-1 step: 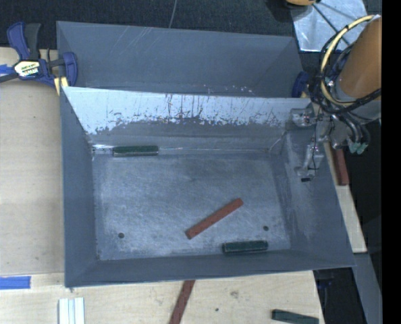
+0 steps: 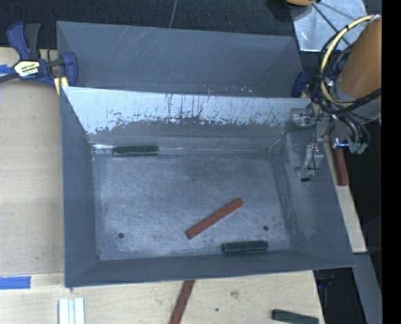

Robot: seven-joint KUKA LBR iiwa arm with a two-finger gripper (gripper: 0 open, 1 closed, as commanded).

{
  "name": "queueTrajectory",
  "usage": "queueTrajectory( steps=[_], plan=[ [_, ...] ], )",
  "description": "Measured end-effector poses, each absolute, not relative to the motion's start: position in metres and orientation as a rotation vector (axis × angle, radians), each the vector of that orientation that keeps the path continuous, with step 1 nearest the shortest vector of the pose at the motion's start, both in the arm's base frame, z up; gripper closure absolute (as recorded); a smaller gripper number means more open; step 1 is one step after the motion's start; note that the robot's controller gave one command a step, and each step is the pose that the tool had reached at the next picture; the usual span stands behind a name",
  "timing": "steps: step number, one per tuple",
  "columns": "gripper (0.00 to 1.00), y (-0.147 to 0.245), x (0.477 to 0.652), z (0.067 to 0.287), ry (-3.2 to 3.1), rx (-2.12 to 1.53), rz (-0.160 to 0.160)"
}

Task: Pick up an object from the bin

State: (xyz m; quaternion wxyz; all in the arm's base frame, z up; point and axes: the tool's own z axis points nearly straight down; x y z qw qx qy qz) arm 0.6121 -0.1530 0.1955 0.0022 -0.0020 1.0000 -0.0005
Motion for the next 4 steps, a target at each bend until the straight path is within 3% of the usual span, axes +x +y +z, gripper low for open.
queueTrajectory(
  steps=[1, 2, 3, 4],
  plan=[
    [0.00, -0.139, 0.608, 0.172, 3.130, -0.110, -0.007],
    [0.00, -0.066, 0.609, 0.125, 3.088, -0.564, -0.002],
    [0.00, -0.048, 0.573, 0.087, 3.027, -0.820, 0.002],
    [0.00, -0.015, 0.553, 0.103, 2.992, -0.966, 0.000]
  ],
)
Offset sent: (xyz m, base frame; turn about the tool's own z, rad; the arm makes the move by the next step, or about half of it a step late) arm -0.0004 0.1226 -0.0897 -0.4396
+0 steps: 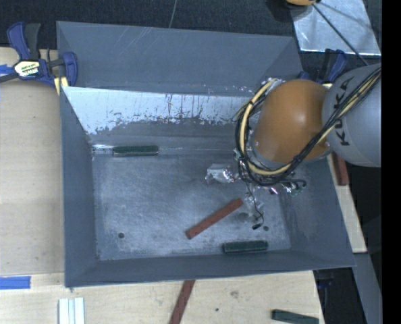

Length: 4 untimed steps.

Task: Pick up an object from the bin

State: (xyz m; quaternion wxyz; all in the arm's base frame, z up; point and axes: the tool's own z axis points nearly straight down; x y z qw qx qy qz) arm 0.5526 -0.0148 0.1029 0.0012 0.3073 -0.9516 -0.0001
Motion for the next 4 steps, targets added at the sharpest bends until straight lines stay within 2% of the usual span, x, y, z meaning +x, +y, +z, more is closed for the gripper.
queueTrajectory(
  steps=[1, 2, 3, 4],
  plan=[
    [1.00, -0.018, 0.537, 0.070, -2.961, 1.058, 0.001],
    [1.00, -0.018, 0.537, 0.070, -2.960, 1.059, 0.000],
    [1.00, 0.001, 0.568, 0.173, -2.956, 1.073, 0.000],
    [1.00, 0.001, 0.568, 0.173, -2.956, 1.073, 0.000]
  ],
)
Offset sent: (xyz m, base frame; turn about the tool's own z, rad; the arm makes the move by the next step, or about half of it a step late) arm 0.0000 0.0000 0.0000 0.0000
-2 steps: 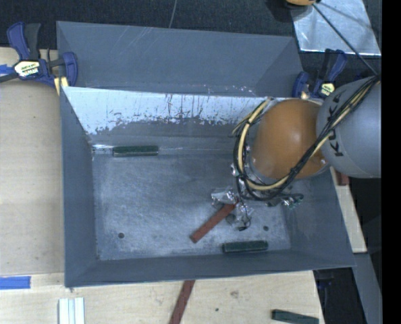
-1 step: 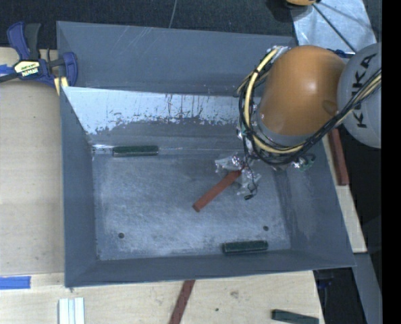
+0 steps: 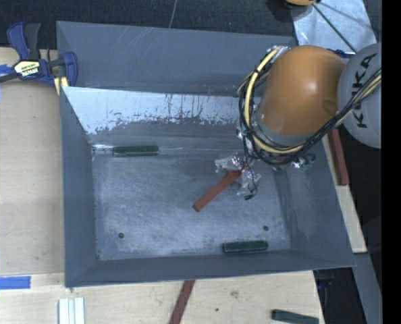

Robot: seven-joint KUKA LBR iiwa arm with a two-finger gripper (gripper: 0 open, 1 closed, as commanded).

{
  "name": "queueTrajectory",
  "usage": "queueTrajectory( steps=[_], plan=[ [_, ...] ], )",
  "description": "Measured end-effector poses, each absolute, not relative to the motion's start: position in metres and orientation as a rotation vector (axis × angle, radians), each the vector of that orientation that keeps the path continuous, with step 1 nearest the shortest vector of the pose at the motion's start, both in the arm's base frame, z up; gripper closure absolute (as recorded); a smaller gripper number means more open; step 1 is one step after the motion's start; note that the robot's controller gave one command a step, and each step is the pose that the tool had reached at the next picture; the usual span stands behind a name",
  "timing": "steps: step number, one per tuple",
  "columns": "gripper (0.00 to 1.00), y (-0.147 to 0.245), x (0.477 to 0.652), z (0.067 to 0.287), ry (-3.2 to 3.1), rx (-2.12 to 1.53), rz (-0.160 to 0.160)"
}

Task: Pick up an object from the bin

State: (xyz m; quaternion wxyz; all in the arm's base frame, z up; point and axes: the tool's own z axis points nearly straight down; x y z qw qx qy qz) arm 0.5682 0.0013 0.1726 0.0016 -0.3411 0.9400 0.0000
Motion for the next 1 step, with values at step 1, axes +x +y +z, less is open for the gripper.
queueTrajectory(
  steps=[1],
  plan=[
    [1.00, 0.0022, 0.5631, 0.2110, 2.960, -1.053, 0.002]
  ],
)
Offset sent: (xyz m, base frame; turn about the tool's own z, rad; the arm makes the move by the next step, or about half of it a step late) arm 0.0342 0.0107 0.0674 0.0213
